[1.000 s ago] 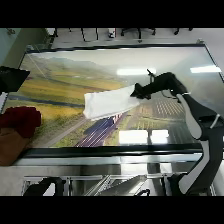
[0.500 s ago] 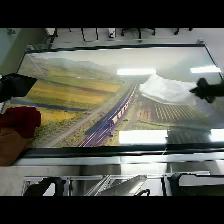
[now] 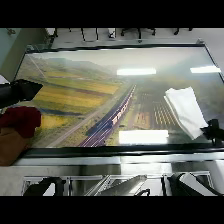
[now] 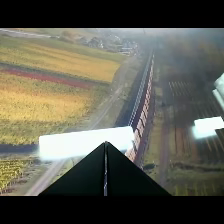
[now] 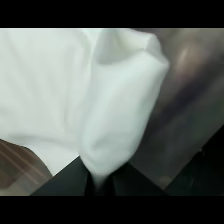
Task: Fold the shirts.
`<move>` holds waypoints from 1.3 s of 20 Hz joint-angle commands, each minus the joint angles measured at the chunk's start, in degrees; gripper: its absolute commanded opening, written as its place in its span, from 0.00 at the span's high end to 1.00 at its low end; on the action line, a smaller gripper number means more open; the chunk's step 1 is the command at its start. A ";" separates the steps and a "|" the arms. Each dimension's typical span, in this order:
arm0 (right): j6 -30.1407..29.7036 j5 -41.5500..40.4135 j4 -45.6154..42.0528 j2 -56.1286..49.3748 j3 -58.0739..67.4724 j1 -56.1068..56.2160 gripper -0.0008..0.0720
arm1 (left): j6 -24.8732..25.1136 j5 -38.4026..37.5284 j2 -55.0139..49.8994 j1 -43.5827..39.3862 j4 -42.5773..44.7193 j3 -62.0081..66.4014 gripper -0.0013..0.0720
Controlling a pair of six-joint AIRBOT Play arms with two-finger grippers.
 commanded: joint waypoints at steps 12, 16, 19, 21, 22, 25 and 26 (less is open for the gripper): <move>1.31 -23.91 -2.86 20.13 18.82 -1.84 0.67 | -1.09 -3.15 -0.02 -5.77 0.66 -0.09 0.96; -1.88 -22.34 6.88 23.71 23.82 13.55 0.95 | -4.44 1.55 -0.02 -4.98 0.44 -0.11 0.96; -0.79 -17.94 4.17 24.68 21.40 33.90 0.95 | -7.48 3.85 1.18 -9.81 0.52 -3.89 0.96; -0.17 -12.37 0.85 25.11 16.44 49.42 0.95 | -10.12 0.11 3.98 -16.35 0.63 -12.81 0.96; 0.79 -8.96 -1.22 25.05 13.57 56.26 0.95 | -10.62 -2.84 5.31 -20.31 0.68 -17.62 0.96; 4.22 -2.67 -4.26 23.15 10.34 67.12 0.95 | -12.87 -8.11 7.26 -26.91 0.68 -24.37 0.96; 4.15 -1.64 -2.80 22.62 10.32 67.89 0.95 | -12.96 -9.03 7.23 -27.45 0.70 -24.83 0.96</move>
